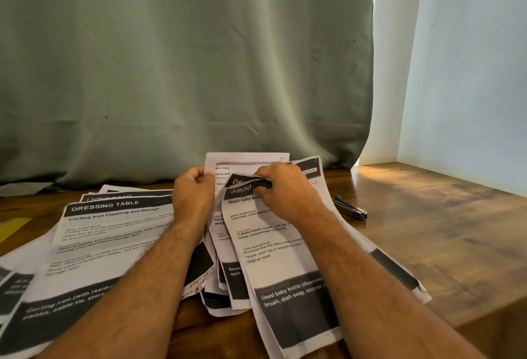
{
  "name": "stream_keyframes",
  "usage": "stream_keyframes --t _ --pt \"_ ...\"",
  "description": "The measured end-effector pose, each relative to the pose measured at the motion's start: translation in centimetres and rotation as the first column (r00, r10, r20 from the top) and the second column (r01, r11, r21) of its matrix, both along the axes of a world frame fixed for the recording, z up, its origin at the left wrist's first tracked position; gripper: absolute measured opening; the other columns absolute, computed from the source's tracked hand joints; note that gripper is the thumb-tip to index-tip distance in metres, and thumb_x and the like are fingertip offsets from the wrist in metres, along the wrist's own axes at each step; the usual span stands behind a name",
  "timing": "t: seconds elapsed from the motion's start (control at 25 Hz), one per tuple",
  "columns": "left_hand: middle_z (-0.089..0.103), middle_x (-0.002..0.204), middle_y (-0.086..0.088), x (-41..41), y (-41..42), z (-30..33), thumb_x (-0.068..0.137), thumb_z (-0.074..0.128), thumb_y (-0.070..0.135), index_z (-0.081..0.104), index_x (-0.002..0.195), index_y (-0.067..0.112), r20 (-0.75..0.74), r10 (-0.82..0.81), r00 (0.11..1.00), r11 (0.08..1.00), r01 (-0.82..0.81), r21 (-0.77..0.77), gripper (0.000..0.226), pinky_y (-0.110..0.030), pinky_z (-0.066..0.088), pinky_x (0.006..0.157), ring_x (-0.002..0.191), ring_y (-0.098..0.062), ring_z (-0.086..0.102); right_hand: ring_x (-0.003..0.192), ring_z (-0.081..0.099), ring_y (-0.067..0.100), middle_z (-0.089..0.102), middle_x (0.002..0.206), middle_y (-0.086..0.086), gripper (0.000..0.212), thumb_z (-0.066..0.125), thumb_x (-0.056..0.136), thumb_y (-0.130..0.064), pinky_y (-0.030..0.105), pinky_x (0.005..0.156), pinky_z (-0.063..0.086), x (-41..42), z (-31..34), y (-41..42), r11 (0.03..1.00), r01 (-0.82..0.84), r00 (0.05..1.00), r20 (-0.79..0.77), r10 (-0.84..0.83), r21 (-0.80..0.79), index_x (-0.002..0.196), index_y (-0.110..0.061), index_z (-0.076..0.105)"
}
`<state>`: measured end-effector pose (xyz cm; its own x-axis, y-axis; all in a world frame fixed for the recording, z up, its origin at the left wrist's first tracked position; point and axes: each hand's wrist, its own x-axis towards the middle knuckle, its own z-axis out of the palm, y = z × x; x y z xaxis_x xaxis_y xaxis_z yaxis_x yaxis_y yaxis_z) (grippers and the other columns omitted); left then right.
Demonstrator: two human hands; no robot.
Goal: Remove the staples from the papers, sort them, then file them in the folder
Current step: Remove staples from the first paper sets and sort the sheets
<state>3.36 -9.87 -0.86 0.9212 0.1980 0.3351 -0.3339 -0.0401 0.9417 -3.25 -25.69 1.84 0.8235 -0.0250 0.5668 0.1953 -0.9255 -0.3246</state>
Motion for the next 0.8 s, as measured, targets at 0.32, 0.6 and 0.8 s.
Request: stream_keyframes --t 0.32,0.6,0.8 --pt "0.066 0.09 0.012 -3.5 0.3 3.7 0.105 0.046 0.036 0.048 0.106 0.019 0.442 0.222 0.869 0.973 -0.168 -0.159 0.017 -0.02 0.057 0.058 0.079 -0.003 0.068 0.094 0.061 0.019 0.067 0.105 0.002 0.016 0.061 0.092 -0.016 0.036 0.086 0.054 0.0 -0.6 -0.9 0.994 0.109 0.988 -0.113 -0.107 0.006 0.105 -0.022 0.069" --pt "0.069 0.108 0.006 -3.7 0.3 3.2 0.1 0.057 0.012 0.057 0.117 0.022 0.469 0.072 0.88 0.995 -0.093 0.021 0.02 -0.014 0.058 0.068 0.09 0.001 0.067 0.104 0.061 0.017 0.064 0.114 -0.001 0.047 0.066 0.09 -0.016 0.04 0.095 0.053 -0.2 0.0 -0.3 0.978 0.01 0.997 0.074 -0.025 0.208 0.131 -0.029 0.047" --pt "0.068 0.103 0.013 -5.0 0.3 5.1 0.102 0.055 0.023 0.067 0.112 0.019 0.658 0.097 0.746 0.987 -0.156 0.031 0.017 -0.016 0.059 0.074 0.097 0.001 0.067 0.091 0.053 0.005 0.057 0.102 -0.007 0.018 0.061 0.096 -0.024 0.013 0.083 0.044 -1.0 1.6 -0.5 0.983 0.001 0.956 0.287 -0.054 0.183 0.112 -0.019 0.068"
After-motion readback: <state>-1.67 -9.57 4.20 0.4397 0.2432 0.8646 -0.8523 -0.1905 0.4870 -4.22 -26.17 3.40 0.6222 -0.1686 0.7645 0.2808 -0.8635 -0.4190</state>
